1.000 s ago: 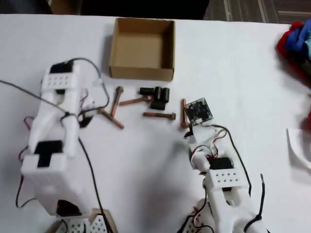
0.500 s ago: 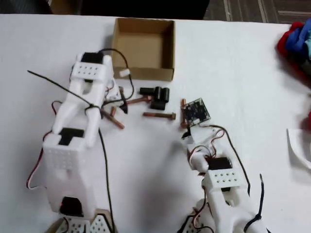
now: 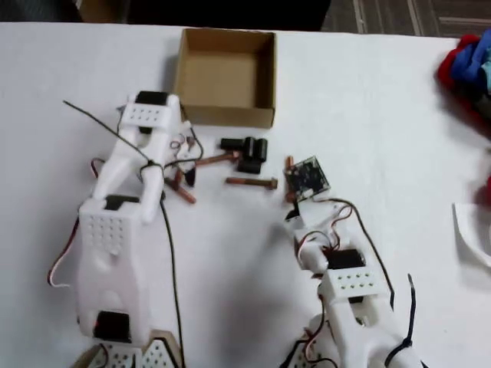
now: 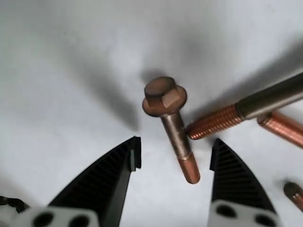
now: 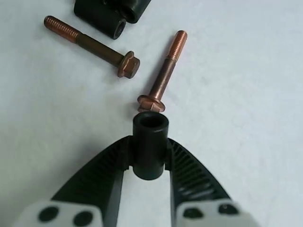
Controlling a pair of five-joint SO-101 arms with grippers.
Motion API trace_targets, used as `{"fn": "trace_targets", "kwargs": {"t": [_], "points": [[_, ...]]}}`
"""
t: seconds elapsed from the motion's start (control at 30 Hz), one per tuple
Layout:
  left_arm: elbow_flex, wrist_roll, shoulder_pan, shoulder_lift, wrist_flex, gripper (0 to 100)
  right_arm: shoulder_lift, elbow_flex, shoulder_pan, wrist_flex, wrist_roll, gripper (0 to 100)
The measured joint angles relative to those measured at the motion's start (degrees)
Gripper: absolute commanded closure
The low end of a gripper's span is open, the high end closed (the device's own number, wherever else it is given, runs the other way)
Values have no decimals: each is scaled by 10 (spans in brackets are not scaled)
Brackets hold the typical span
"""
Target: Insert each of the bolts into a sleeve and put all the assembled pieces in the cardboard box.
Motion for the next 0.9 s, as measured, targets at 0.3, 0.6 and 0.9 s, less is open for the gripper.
{"fn": "trace_targets", "kwargs": {"t": [0.3, 0.6, 0.9], "points": [[-14, 3, 0, 28, 23, 758, 0, 0, 0, 0, 0, 978], [8, -115, 2, 31, 26, 956, 0, 0, 0, 0, 0, 978], [44, -293, 2, 28, 28, 955, 0, 0, 0, 0, 0, 978]]}}
